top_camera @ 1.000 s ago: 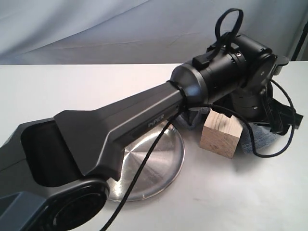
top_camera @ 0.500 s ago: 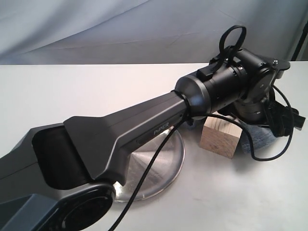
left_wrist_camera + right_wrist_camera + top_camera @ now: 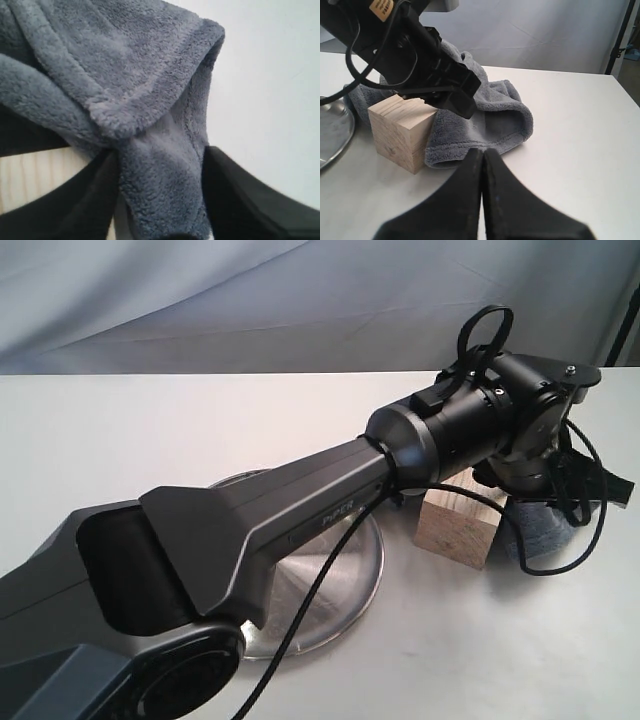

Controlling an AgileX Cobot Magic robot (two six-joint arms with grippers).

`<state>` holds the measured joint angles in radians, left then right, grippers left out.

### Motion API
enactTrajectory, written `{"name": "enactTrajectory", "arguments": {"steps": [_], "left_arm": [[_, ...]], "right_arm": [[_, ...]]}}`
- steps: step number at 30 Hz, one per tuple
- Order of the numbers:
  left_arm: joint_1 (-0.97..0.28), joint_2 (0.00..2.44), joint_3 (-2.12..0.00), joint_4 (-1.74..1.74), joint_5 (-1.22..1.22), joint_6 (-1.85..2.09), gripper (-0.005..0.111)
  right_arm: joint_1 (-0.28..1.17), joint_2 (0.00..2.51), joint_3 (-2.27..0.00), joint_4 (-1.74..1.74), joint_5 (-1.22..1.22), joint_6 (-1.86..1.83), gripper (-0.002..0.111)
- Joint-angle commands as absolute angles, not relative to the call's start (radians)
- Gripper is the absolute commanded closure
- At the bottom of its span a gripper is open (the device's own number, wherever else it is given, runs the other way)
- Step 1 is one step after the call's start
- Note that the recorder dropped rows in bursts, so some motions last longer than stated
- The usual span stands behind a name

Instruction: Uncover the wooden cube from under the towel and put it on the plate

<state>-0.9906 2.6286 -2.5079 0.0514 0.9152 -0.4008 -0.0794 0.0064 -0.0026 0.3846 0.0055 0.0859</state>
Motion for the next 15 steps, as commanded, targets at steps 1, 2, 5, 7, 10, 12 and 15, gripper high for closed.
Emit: {"name": "enactTrajectory", "arguments": {"steps": [1,2,5,7,10,12,15], "left_arm": [[-0.999,2.637,-2.54,0.032,0.887,-0.398,0.078],[-0.999,2.637,-2.55,0.032,0.883,-0.381,0.083],[-0.999,2.637,-2.574,0.032,0.883,-0.356,0.101],[-0.999,2.637,-2.586,0.032,0.873,-0.354,0.107],[-0.999,2.639,-2.586,-0.007,0.844,-0.356,0.107],[-0.999,2.645,-2.586,-0.049,0.825,-0.358,0.107],[-0.999,2.66,-2.586,-0.122,0.781,-0.358,0.107]], "right_arm": [[-0.079,0.0,0.0,0.39,0.017,0.09,0.105],[-0.079,0.0,0.0,0.39,0.017,0.09,0.105],[-0.079,0.0,0.0,0.39,0.017,0.09,0.105],[-0.079,0.0,0.0,0.39,0.017,0.09,0.105],[-0.079,0.0,0.0,0.39,0.017,0.09,0.105],[-0.079,0.0,0.0,0.39,0.017,0.09,0.105],[-0.079,0.0,0.0,0.39,0.017,0.09,0.105]]}}
